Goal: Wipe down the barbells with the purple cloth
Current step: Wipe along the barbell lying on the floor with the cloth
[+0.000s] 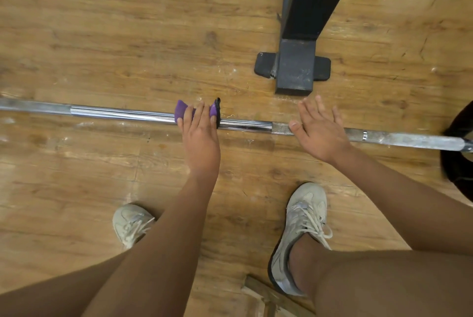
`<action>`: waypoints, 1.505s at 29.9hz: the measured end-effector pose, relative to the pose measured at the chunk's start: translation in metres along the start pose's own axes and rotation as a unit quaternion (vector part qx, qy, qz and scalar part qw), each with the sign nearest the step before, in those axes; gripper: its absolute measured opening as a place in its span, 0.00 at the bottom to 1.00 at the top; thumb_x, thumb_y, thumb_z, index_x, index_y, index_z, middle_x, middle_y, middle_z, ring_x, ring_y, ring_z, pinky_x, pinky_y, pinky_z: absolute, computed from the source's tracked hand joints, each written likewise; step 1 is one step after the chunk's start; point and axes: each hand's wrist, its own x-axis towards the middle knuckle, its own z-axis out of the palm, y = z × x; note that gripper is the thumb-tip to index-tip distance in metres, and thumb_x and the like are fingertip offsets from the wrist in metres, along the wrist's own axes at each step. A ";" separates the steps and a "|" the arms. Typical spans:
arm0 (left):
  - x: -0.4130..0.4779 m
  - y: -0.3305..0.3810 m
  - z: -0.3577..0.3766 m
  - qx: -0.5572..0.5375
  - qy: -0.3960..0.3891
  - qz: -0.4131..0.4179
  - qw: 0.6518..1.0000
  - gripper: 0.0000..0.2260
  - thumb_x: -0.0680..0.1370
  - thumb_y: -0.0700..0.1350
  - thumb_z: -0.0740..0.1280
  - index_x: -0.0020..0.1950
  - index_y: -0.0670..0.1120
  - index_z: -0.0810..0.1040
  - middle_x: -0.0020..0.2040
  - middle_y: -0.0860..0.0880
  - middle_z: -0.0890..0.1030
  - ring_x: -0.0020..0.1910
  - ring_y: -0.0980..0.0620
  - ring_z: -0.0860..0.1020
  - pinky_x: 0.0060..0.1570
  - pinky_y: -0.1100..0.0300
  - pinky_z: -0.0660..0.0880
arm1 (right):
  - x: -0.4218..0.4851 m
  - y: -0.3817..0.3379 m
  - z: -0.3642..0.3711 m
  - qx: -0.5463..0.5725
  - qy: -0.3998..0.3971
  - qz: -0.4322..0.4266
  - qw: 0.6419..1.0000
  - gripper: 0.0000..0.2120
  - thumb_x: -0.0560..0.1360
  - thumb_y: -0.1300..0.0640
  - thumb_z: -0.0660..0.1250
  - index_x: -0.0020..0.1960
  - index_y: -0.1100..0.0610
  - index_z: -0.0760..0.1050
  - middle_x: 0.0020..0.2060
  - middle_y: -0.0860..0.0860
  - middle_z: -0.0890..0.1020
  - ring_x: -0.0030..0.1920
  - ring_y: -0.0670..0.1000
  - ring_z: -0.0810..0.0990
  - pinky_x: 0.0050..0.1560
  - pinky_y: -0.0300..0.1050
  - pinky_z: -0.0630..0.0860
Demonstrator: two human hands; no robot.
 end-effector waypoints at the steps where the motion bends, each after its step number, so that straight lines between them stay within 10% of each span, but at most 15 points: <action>1: -0.003 0.000 -0.002 0.000 -0.004 0.004 1.000 0.19 0.87 0.47 0.55 0.75 0.44 0.72 0.73 0.48 0.74 0.76 0.45 0.64 0.77 0.46 0.52 | -0.003 -0.001 0.002 0.001 0.002 0.001 1.000 0.34 0.83 0.36 0.37 0.83 0.54 0.41 0.82 0.49 0.44 0.80 0.51 0.34 0.78 0.59 0.35; 7: -0.014 0.009 -0.004 0.055 -0.065 0.133 0.987 0.21 0.85 0.48 0.53 0.71 0.41 0.76 0.69 0.46 0.78 0.69 0.45 0.72 0.73 0.44 0.63 | -0.020 -0.008 0.008 0.015 -0.010 0.003 1.000 0.34 0.83 0.36 0.38 0.83 0.53 0.41 0.82 0.49 0.43 0.80 0.52 0.33 0.78 0.60 0.34; 16: -0.009 -0.019 -0.025 0.014 -0.064 0.054 0.996 0.19 0.85 0.46 0.52 0.58 0.41 0.81 0.55 0.45 0.83 0.56 0.43 0.77 0.67 0.49 0.62 | -0.040 -0.011 0.025 0.024 -0.003 0.008 1.000 0.34 0.82 0.36 0.38 0.83 0.52 0.41 0.82 0.47 0.42 0.80 0.51 0.34 0.78 0.63 0.36; 38: -0.047 0.002 -0.018 0.083 -0.115 0.125 0.982 0.20 0.83 0.45 0.63 0.75 0.47 0.71 0.76 0.45 0.70 0.77 0.42 0.64 0.73 0.39 0.61 | -0.039 -0.011 0.022 0.030 -0.003 0.006 1.000 0.33 0.83 0.36 0.39 0.83 0.52 0.43 0.82 0.48 0.45 0.81 0.52 0.35 0.77 0.63 0.36; 45: -0.019 0.003 -0.018 0.136 -0.177 0.128 0.966 0.26 0.84 0.54 0.55 0.82 0.52 0.54 0.82 0.40 0.53 0.80 0.39 0.53 0.77 0.40 0.53 | -0.027 -0.009 0.009 0.041 -0.016 0.012 0.999 0.33 0.83 0.36 0.40 0.83 0.51 0.43 0.82 0.49 0.45 0.81 0.52 0.35 0.78 0.63 0.37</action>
